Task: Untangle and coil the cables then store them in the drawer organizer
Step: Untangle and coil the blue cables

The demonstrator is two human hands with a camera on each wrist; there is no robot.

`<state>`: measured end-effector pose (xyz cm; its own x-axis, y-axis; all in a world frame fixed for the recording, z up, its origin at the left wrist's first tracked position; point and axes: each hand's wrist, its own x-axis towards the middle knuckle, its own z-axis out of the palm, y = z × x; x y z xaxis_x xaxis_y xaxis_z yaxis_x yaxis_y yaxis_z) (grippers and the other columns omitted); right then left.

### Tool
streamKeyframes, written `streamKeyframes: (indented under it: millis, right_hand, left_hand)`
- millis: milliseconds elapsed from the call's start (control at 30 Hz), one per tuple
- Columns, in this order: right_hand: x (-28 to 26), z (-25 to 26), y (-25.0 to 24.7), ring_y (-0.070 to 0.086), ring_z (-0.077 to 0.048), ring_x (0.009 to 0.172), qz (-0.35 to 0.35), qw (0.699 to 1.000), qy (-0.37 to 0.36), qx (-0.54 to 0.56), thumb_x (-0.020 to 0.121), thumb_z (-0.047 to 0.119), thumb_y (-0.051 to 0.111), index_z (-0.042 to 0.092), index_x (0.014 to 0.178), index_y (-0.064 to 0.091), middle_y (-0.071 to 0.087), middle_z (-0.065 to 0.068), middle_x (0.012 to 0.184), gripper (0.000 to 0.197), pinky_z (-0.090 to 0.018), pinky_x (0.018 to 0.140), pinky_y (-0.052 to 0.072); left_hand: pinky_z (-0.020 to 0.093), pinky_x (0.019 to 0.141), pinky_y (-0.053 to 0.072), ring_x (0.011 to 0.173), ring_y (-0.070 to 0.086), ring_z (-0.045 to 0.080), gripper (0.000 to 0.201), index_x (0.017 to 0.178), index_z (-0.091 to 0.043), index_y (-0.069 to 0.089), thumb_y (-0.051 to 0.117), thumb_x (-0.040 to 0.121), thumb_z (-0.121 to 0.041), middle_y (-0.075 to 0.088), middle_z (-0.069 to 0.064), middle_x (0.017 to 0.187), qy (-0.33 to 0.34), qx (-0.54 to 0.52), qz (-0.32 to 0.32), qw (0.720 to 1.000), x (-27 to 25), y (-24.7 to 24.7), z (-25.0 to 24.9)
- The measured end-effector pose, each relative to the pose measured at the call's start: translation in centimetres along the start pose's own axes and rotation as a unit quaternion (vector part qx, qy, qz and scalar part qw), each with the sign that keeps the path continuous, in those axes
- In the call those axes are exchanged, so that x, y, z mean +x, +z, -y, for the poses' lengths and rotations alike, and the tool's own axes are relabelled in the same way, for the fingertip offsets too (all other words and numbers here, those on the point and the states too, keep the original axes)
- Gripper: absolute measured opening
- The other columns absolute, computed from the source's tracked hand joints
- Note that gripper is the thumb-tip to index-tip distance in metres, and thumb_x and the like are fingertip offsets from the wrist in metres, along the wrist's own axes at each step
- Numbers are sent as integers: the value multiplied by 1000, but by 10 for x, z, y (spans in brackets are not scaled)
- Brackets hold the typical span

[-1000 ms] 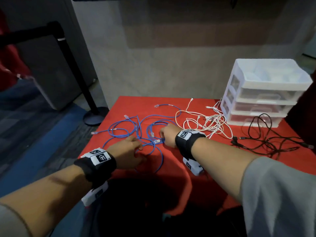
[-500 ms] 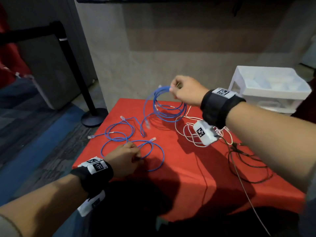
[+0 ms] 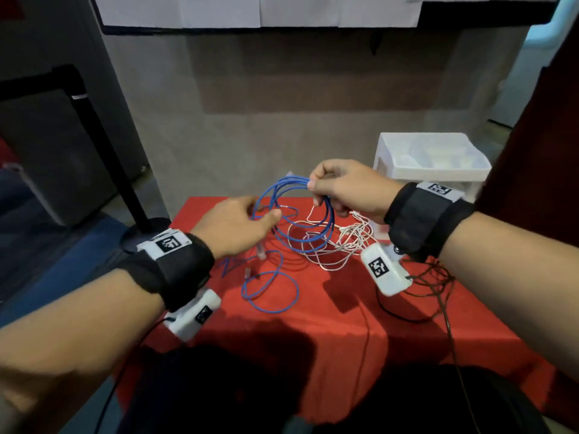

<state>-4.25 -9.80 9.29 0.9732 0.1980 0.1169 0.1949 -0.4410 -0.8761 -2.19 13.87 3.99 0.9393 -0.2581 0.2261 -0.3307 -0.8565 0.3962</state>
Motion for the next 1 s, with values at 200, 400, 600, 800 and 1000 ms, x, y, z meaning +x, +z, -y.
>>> streamKeyframes:
  millis: [200,400,600,800,1000]
  right_hand:
    - [-20,-24,-5,45,-11,44,-10,999,25,-22,99,13,61,14,89,59,70,-5,75,10,-23,43,39]
    - [-15,-48,-22,44,-12,42,-57,998,41,-7,98,15,63,15,86,59,69,-7,72,13,-23,40,38]
    - [23,-49,-14,47,-11,42,-104,994,22,1,99,14,61,12,90,60,68,-3,70,9,-23,42,41]
    - [94,-36,23,53,-9,39,-143,989,-45,9,103,12,55,15,94,53,66,-11,76,9,-26,41,48]
    - [185,-34,91,63,-21,56,-133,981,-121,-67,96,18,59,27,85,52,66,-9,77,15,-40,56,58]
  left_hand:
    - [31,98,47,119,62,25,69,134,-30,57,50,85,-78,66,3,128,-43,85,145,985,6,32,14]
    - [36,83,54,97,68,27,67,105,-25,67,36,86,-81,73,2,99,-32,49,-29,998,19,18,34]
    - [31,84,46,107,65,29,32,109,-20,70,57,97,-47,71,8,110,-88,57,66,992,72,25,79]
    - [29,104,44,126,58,27,57,147,-19,49,60,96,-43,61,8,140,-87,67,211,971,91,76,112]
    - [29,82,44,98,61,27,17,105,-23,69,62,93,-32,67,5,101,60,-8,125,990,73,93,112]
